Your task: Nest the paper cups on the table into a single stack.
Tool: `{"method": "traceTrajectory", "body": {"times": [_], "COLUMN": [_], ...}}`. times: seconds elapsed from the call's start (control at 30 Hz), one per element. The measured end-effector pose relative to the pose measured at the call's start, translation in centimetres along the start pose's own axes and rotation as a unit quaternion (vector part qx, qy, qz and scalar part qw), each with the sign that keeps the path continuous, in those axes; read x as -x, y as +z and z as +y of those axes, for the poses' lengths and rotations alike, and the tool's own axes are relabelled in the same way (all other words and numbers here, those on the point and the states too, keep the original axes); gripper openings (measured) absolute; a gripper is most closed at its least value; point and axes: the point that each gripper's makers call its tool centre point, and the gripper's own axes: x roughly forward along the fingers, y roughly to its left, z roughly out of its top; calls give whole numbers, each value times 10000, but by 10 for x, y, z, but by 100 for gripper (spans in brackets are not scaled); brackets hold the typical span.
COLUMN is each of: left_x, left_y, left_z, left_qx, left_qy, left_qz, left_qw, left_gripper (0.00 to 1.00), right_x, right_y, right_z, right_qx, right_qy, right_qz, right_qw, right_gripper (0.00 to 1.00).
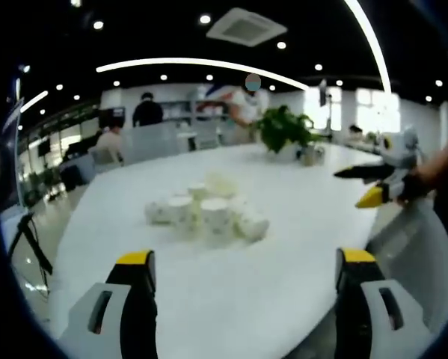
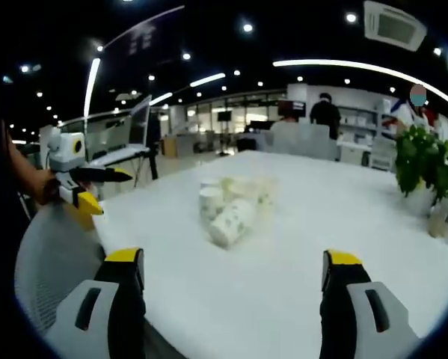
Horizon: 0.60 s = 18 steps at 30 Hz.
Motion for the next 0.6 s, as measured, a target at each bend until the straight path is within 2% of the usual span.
{"method": "traceTrajectory", "body": {"times": [0.07, 0.13, 0.2, 0.3, 0.4, 0.5, 0.6], "left_x": [3, 6, 6, 5, 6, 8, 8], "left_y": [1, 5, 0, -4, -7, -12, -8], "left_z": [7, 14, 16, 11, 2, 7, 14], "left_qx": [234, 453, 610, 516, 327, 314, 430], "left_qy": [101, 212, 213, 163, 8, 103, 219], "left_qz": [6, -103, -1, 84, 128, 166, 69], "left_qw": [9997, 9987, 9979, 9985, 9994, 9993, 9988], "left_gripper": [99, 99, 99, 99, 99, 99, 98], "right_x": [2, 2, 2, 2, 2, 3, 2], "right_y": [3, 7, 7, 9, 9, 10, 11], "right_z": [1, 11, 20, 26, 21, 16, 16], "right_qx": [-51, 138, 354, 521, 367, 183, 138], "right_qy": [49, 251, 371, 422, 377, 317, 295], "right_qz": [-30, -110, -120, -165, -166, -201, -230], "right_qw": [10000, 9995, 9986, 9976, 9985, 9991, 9992], "right_gripper": [100, 100, 100, 100, 100, 100, 100]}}
